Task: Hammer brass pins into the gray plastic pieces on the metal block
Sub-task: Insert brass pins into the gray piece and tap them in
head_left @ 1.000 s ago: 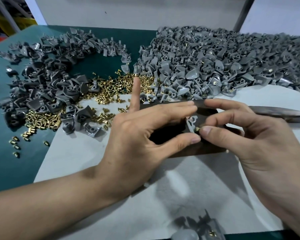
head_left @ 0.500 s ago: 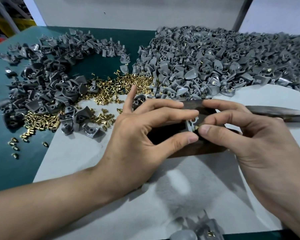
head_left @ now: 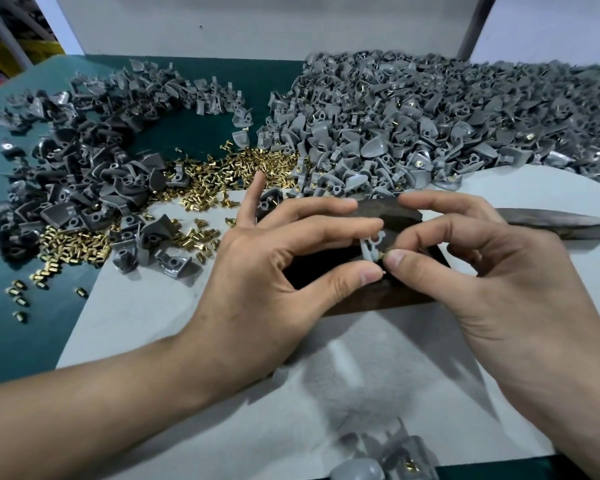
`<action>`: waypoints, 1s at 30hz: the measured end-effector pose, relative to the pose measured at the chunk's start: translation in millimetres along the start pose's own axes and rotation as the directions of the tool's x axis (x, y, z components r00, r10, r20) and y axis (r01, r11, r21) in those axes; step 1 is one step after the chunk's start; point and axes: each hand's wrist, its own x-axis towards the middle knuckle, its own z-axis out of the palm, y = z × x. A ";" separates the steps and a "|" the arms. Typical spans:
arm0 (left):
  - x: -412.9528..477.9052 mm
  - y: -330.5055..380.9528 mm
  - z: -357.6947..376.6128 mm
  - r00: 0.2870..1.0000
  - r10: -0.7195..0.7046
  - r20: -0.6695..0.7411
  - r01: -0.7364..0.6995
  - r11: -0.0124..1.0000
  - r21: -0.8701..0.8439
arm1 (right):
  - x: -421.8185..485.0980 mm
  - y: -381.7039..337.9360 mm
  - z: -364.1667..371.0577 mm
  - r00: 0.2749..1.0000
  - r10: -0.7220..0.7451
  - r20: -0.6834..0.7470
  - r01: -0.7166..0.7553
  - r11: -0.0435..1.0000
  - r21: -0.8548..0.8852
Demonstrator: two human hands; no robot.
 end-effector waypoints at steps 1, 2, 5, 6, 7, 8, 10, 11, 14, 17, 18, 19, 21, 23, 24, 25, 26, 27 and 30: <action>0.2 0.0 0.1 1.000 0.002 0.000 -0.002 1.000 0.000 | -0.1 0.4 -0.1 1.000 -0.010 -0.003 0.010 1.000 -0.016; 0.3 0.1 0.1 1.000 0.005 -0.003 -0.005 1.000 0.000 | -0.2 1.2 0.0 1.000 -0.019 -0.008 0.019 0.999 -0.030; 0.7 0.3 0.6 1.000 0.009 -0.015 -0.009 1.000 -0.001 | -0.4 2.8 0.0 0.999 -0.040 -0.022 0.039 0.997 -0.065; 0.8 0.2 0.8 1.000 0.008 -0.019 -0.008 1.000 -0.003 | -0.6 3.0 0.2 0.999 -0.047 -0.026 0.045 0.996 -0.072; 0.9 0.2 0.9 1.000 0.009 -0.021 -0.009 1.000 -0.003 | -0.8 2.9 0.2 0.998 -0.050 -0.029 0.048 0.996 -0.077; 0.9 0.1 1.0 1.000 0.010 -0.023 -0.010 1.000 -0.003 | -1.0 2.6 0.4 0.998 -0.051 -0.032 0.048 0.995 -0.083; 0.8 -0.2 1.0 1.000 0.009 -0.027 -0.009 1.000 -0.002 | -1.0 2.3 0.7 0.998 -0.053 -0.032 0.050 0.995 -0.086; 0.9 -0.2 1.1 1.000 0.008 -0.028 -0.008 1.000 -0.001 | -0.4 2.3 0.8 0.998 -0.054 -0.029 0.051 0.996 -0.076; 1.0 0.2 1.3 1.000 0.005 -0.025 -0.005 1.000 0.008 | 1.1 2.4 0.8 1.000 -0.027 -0.002 0.027 1.000 0.007; 1.2 1.4 0.8 1.000 0.007 -0.023 -0.006 1.000 0.021 | 2.3 3.1 0.6 1.000 0.003 0.012 -0.004 0.996 0.087; 1.4 1.8 0.7 1.000 0.009 -0.025 -0.009 1.000 0.024 | 2.4 3.9 0.1 1.000 0.012 0.017 -0.014 0.994 0.106; 1.7 2.4 0.7 1.000 0.012 -0.026 -0.012 1.000 0.027 | 2.3 3.9 -0.3 1.000 0.019 0.019 -0.021 0.992 0.121; 2.0 3.2 0.6 0.999 0.016 -0.030 -0.016 0.999 0.028 | 2.5 4.7 -1.2 0.999 0.024 0.031 -0.028 0.991 0.128; 2.0 3.4 0.6 0.999 0.017 -0.034 -0.016 0.999 0.029 | 2.6 6.4 -1.3 0.999 0.025 0.042 -0.029 0.993 0.118; 2.1 3.4 0.7 0.999 0.017 -0.036 -0.016 0.999 0.029 | 2.5 8.3 -1.9 0.999 0.028 0.044 -0.033 0.992 0.120; 2.0 3.3 0.5 0.999 0.015 -0.037 -0.014 1.000 0.028 | 2.8 10.0 -2.0 0.999 0.028 0.047 -0.033 0.992 0.125; 2.1 3.1 0.3 0.999 0.013 -0.037 -0.012 1.000 0.026 | 2.9 10.6 -2.1 0.998 0.022 0.052 -0.029 0.992 0.125; 2.0 3.0 0.3 0.999 0.013 -0.038 -0.012 1.000 0.025 | 3.0 11.1 -2.2 0.998 0.011 0.056 -0.017 0.993 0.120; 1.7 3.0 0.7 0.999 0.014 -0.036 -0.013 1.000 0.023 | 3.3 13.0 -3.1 0.998 0.009 0.060 -0.018 0.988 0.155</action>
